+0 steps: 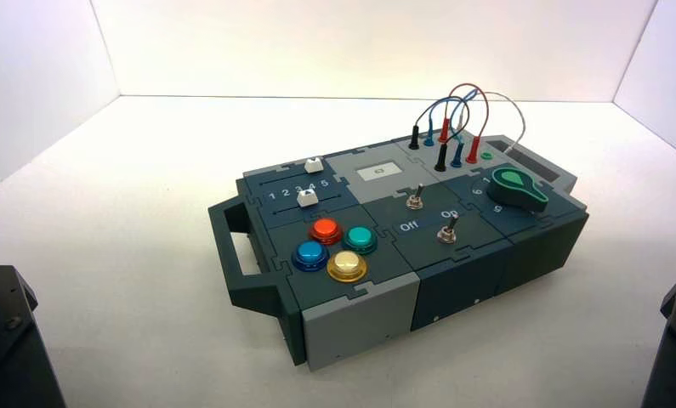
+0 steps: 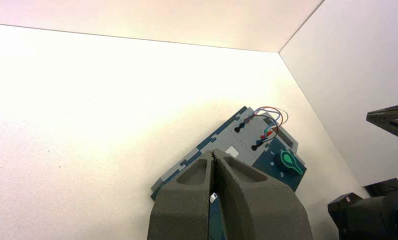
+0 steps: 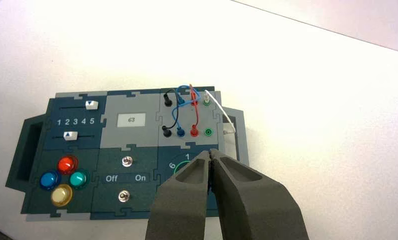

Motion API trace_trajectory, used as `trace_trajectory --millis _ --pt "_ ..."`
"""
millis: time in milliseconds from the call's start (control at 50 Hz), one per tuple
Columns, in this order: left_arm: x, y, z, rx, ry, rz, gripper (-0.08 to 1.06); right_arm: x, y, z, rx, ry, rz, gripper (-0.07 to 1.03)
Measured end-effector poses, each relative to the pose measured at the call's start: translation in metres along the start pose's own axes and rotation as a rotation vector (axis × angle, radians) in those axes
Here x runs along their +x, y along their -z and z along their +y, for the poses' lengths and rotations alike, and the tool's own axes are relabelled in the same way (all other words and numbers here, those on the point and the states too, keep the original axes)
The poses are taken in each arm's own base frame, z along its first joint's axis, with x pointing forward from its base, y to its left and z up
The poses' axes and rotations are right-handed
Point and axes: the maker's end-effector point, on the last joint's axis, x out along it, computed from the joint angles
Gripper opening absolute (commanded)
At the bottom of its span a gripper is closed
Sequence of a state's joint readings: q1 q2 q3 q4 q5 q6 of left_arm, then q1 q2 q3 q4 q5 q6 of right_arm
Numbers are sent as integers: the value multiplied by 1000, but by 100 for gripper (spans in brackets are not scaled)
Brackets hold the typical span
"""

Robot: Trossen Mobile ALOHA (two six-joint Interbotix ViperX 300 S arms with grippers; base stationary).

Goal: Flip the top switch off with the right gripper.

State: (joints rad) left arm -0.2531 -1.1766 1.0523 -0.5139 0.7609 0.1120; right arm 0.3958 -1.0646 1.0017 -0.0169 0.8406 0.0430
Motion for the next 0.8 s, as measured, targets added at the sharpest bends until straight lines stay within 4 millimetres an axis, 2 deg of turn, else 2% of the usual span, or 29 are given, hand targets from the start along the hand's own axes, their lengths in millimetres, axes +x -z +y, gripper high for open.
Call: trace_trajectory --millis 260,380,500,600,700,800 --pt "0 1 0 -1 0 3 -3 3 2 0 0 1 18 -2" --pt "2 8 1 -5 1 42 -3 5 3 0 1 2 29 -2" --pt "8 25 4 -18 -3 128 -3 5 2 0 3 1 40 -2" --pt "19 50 13 -52 -19 264 -3 5 -1 3 14 -14 45 -2" --pt "28 65 19 -65 -33 360 -3 6 -5 9 32 -45 57 -2" --pt "35 74 23 -75 -41 430 -3 11 -9 19 20 -78 82 -2"
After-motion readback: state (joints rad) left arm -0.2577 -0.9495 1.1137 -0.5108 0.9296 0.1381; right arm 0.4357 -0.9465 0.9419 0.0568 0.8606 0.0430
